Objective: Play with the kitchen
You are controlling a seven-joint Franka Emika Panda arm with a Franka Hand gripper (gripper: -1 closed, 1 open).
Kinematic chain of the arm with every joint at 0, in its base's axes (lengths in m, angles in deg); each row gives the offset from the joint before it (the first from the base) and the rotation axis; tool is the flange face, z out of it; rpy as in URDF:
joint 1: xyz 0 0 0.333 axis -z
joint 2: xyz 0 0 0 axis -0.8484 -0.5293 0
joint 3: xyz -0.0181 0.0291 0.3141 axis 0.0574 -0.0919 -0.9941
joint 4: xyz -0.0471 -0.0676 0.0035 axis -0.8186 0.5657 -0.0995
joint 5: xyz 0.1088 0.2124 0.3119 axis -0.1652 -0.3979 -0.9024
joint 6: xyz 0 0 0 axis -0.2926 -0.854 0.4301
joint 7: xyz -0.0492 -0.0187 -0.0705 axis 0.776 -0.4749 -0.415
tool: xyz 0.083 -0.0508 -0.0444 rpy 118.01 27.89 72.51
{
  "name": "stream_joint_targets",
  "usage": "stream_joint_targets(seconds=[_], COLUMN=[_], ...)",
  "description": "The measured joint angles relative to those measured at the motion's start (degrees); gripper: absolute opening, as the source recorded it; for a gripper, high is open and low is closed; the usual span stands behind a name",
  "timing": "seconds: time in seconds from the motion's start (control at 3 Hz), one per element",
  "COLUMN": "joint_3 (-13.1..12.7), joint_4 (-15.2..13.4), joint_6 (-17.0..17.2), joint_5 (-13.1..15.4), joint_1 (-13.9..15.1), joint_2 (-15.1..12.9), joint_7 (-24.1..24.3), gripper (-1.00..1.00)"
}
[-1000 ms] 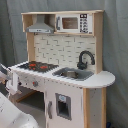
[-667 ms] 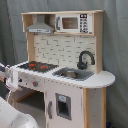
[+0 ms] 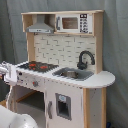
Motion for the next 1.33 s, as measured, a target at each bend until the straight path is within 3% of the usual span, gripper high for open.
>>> stream_joint_targets(seconds=[0.67, 1.0, 1.33], joint_3=[1.17, 1.17, 2.38], joint_4=[-0.01, -0.11, -2.34], joint_6=[0.82, -0.94, -5.13], joint_5=[8.29, 12.26, 15.74], joint_1=[-0.73, -0.73, -0.72], joint_2=[9.22, 13.17, 16.24], joint_7=[0.03, 0.09, 0.32], gripper=[1.00, 1.00, 1.00])
